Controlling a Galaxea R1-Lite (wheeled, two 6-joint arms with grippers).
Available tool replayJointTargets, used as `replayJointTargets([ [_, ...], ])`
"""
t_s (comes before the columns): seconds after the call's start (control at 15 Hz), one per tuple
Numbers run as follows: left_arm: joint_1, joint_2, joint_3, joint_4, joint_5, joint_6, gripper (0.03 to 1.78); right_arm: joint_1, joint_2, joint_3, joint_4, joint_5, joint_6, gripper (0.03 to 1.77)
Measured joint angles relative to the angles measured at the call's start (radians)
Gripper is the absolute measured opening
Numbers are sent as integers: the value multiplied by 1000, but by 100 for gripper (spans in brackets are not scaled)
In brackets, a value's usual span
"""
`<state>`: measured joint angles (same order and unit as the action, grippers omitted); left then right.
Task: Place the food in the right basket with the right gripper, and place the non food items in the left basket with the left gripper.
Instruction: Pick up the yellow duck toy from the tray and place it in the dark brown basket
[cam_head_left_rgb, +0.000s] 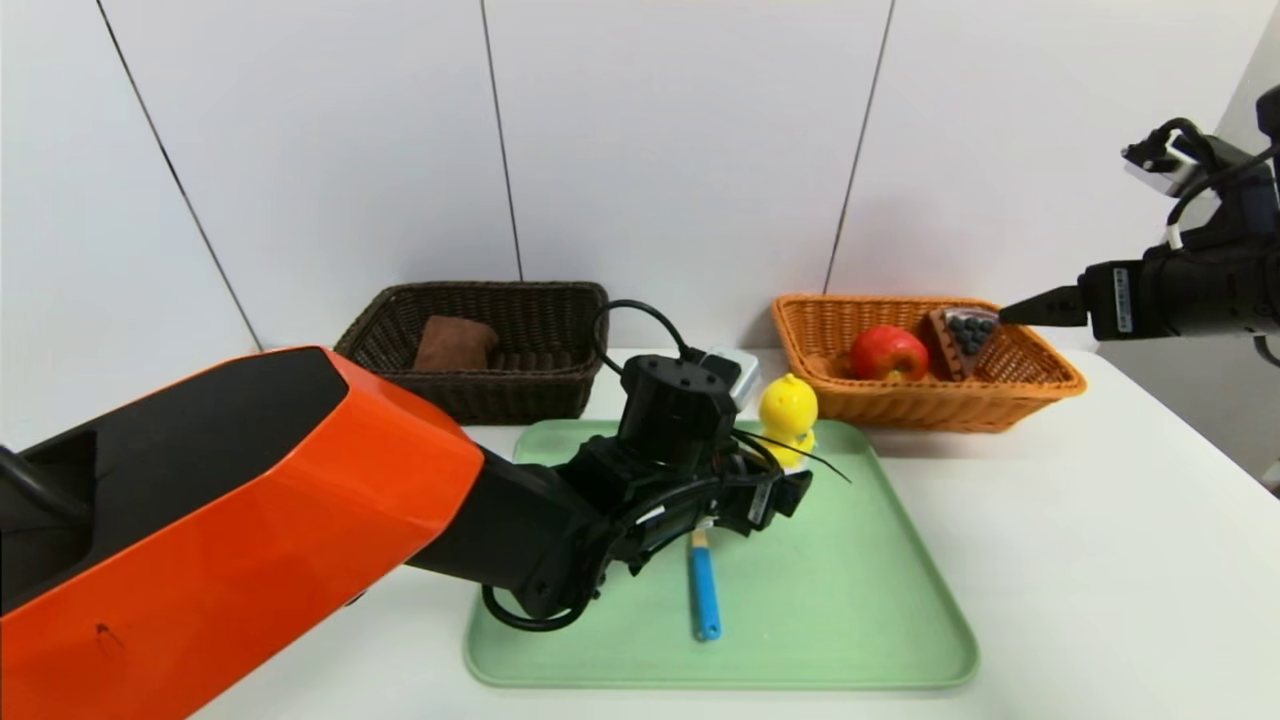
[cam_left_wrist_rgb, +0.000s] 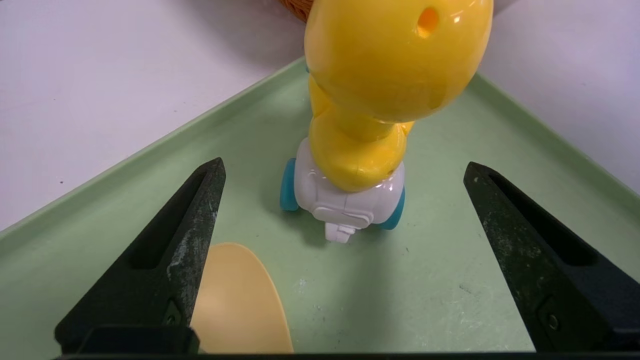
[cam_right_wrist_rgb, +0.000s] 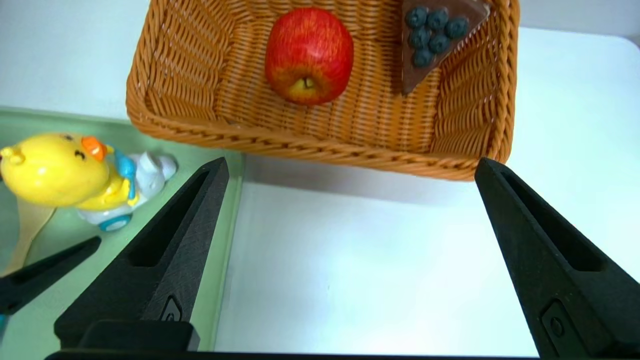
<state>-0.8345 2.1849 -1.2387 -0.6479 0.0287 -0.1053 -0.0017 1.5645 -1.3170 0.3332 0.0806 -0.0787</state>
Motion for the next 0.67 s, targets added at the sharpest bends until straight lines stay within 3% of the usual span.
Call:
replayJointTargets([
  [0.27,0,10,-4,-10,-9,-1,169,-2,-26,40,0,-3,19,170],
  [0.67,-4,64,-18,-139,-10,9,169,-10,-44,69,1,-5,24,170],
])
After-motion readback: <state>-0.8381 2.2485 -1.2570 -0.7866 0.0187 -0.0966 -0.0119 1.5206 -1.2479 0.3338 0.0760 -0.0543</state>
